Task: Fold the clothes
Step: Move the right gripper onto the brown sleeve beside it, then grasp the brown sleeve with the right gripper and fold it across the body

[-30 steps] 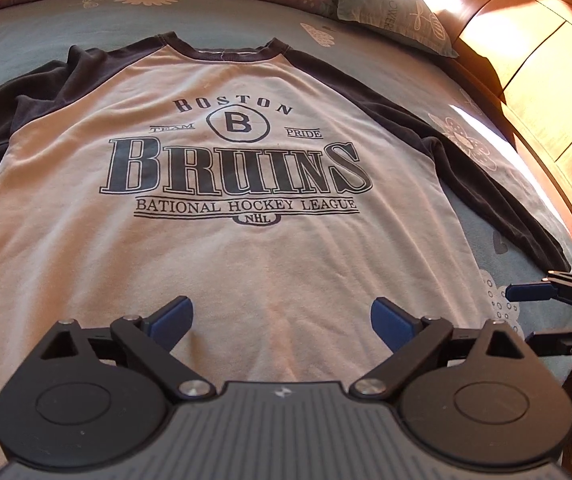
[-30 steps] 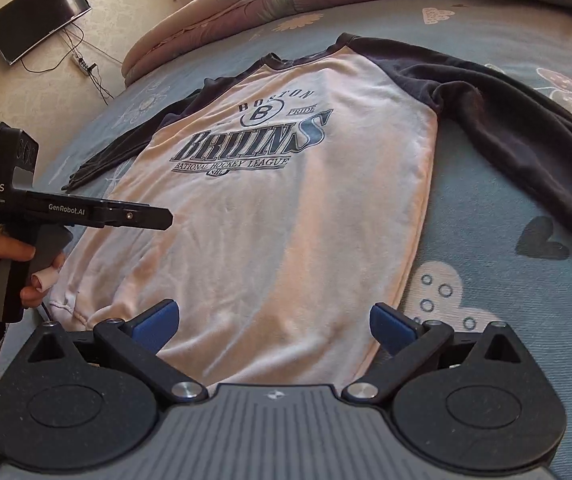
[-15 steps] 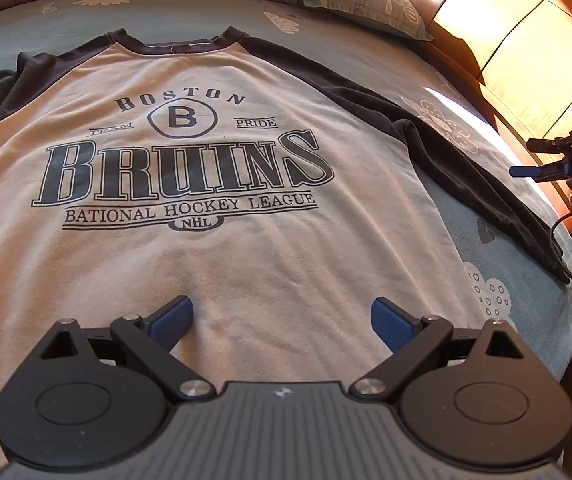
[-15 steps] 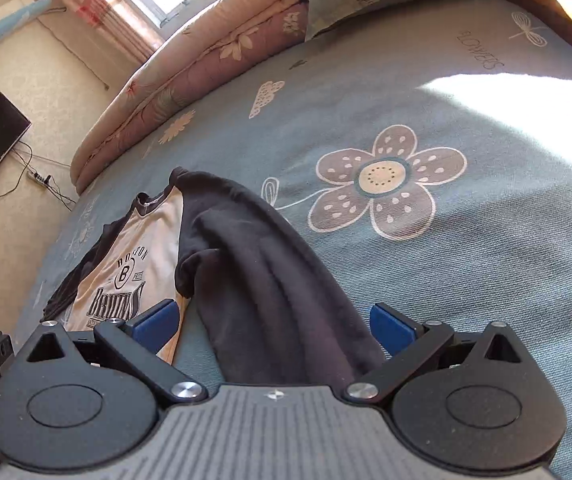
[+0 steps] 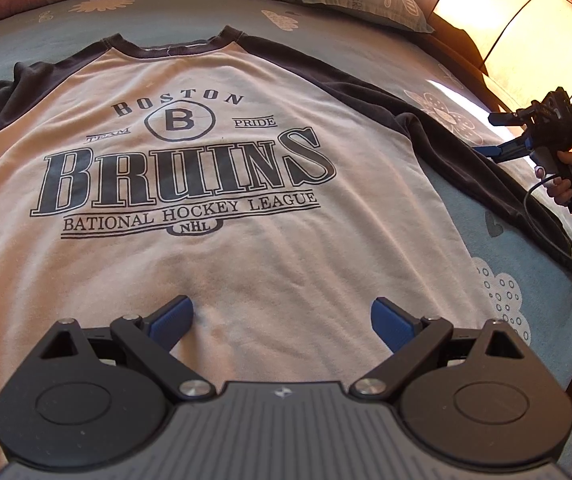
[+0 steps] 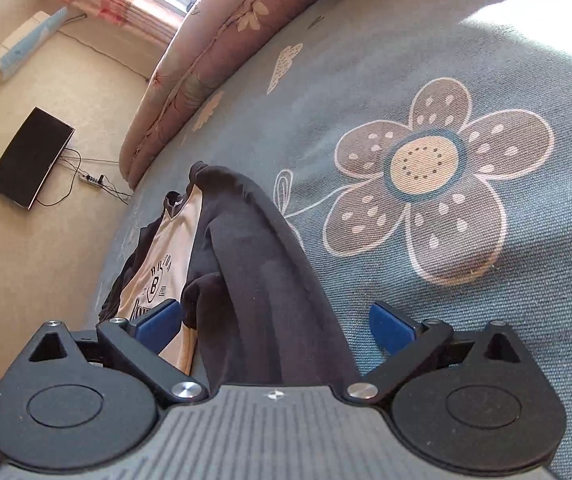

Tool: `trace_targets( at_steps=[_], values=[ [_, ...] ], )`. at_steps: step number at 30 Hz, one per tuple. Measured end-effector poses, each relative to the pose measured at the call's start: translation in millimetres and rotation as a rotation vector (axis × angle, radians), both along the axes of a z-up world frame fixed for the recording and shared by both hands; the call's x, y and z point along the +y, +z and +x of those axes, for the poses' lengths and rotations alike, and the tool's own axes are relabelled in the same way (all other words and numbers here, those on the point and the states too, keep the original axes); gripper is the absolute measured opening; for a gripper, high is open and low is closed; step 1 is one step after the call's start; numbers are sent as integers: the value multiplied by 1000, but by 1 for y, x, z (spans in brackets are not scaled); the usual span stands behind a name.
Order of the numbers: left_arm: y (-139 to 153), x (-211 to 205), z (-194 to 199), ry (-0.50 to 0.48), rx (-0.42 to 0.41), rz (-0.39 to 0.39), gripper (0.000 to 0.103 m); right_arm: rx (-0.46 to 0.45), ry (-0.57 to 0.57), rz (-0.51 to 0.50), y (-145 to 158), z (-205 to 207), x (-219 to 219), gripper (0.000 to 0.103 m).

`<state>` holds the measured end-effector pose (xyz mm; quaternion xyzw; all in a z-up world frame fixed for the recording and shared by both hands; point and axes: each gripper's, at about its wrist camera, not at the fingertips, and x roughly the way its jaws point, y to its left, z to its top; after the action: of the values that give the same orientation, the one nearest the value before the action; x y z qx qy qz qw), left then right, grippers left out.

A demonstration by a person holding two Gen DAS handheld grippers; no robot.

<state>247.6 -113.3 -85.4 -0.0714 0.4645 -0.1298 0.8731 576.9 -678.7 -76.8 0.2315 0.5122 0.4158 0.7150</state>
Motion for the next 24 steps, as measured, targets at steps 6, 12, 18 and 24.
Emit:
trace_targets(
  at_steps=[6,12,18,24],
  values=[
    [-2,0,0,-9,-14,1,96,37,44,57,-5,-1,5,103],
    [-2,-1,0,-6,-20,5,96,68,35,68,-13,4,3,102],
    [-2,2,-1,-5,-27,-14,96,95,-9,47,-24,14,-3,82],
    [-3,3,-1,-18,-36,-17,97,123,-53,26,-35,24,-9,1]
  ],
)
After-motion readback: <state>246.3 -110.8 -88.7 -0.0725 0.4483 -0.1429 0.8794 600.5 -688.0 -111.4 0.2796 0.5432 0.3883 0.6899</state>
